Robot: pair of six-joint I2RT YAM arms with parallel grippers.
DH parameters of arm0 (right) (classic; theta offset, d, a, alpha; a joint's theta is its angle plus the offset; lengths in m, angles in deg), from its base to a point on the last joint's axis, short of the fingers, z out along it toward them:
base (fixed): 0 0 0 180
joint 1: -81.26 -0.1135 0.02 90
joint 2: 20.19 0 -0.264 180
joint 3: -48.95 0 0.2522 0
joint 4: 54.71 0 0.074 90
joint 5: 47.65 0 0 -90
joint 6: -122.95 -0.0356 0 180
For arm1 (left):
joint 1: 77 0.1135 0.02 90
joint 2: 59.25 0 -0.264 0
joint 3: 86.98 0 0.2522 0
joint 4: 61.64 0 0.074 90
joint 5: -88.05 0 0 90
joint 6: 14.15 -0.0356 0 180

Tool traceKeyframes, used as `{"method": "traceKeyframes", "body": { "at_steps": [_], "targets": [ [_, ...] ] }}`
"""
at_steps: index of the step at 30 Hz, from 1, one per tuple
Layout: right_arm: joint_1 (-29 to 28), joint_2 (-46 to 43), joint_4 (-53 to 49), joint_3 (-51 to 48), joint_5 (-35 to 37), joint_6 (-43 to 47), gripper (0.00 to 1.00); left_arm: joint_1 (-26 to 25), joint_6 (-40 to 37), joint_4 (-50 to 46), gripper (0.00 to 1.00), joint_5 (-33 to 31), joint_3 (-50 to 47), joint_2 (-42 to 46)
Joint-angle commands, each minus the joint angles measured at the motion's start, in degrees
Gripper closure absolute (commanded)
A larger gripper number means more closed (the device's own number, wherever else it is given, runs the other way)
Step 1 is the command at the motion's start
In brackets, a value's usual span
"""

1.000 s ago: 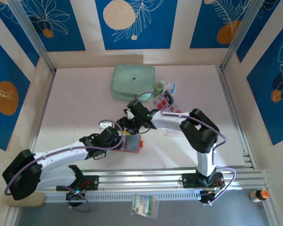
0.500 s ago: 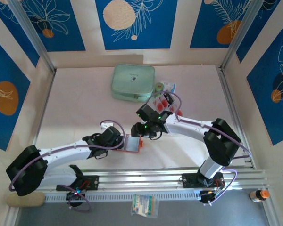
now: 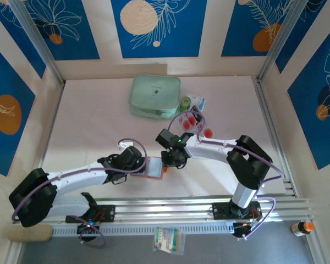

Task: Put the credit cards into the card holder
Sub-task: Move the card holder to the bottom-center of the table.

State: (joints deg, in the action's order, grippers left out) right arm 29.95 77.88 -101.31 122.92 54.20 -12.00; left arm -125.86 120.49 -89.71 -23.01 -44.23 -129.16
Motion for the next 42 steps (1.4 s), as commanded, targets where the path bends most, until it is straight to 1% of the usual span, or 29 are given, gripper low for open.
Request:
{"method": "traceKeyframes", "body": {
  "at_steps": [1,2,4,13,18,19,20,23,24,26,28,33,38,40,42],
  "targets": [
    [1.6,-0.8,-1.1,-1.4,1.3,-0.1,0.92,0.4,-0.7,-0.2,0.05,0.1,1.4,-0.9],
    [2.1,-1.3,-0.9,-1.8,1.2,-0.1,0.97,0.4,-0.7,0.0,0.05,0.2,1.5,-1.0],
    [3.0,-2.3,-0.7,-2.6,1.0,0.1,1.00,0.4,-0.8,0.1,0.05,0.2,1.6,-1.1],
    [6.8,-6.2,-0.6,-5.8,1.2,1.0,1.00,0.4,-0.8,0.3,0.05,0.5,1.6,-1.1],
    [9.2,-9.1,-1.2,-5.1,0.8,2.6,1.00,0.4,-0.9,-0.1,0.04,0.8,2.1,-0.5],
    [9.7,-9.6,-1.6,-4.6,0.3,2.8,0.99,0.4,-1.0,-0.2,0.05,0.8,2.3,-0.3],
    [10.0,-10.5,-1.8,-4.5,-0.5,3.0,0.94,0.4,-1.0,-0.5,0.04,0.7,2.5,-0.1],
    [9.7,-12.2,-0.6,-5.2,-3.7,2.4,0.68,0.4,-1.1,-0.9,0.04,0.6,3.1,0.7],
    [9.4,-12.4,-0.2,-5.5,-5.2,2.1,0.63,0.4,-1.1,-0.9,0.04,0.5,3.2,1.0],
    [8.1,-12.1,0.6,-5.7,-6.7,1.4,0.57,0.4,-1.1,-1.1,0.04,0.4,3.4,1.4],
    [6.2,-11.2,1.1,-5.6,-7.5,0.7,0.54,0.4,-1.1,-1.4,0.03,0.3,3.8,1.7],
    [1.6,-7.1,1.7,-4.4,-7.1,-1.3,0.53,0.4,-1.4,-2.3,0.02,0.1,4.4,2.6],
    [0.5,-3.4,2.1,-3.8,-6.8,-1.9,0.55,0.4,-1.3,-2.8,0.02,-0.3,4.5,3.3],
    [0.6,-2.5,2.3,-3.6,-6.5,-1.7,0.60,0.4,-1.3,-2.8,0.02,-0.3,4.4,3.3],
    [1.1,-1.9,2.3,-3.4,-5.8,-1.5,0.70,0.4,-1.3,-2.9,0.02,-0.3,4.5,3.3]
  ]
}}
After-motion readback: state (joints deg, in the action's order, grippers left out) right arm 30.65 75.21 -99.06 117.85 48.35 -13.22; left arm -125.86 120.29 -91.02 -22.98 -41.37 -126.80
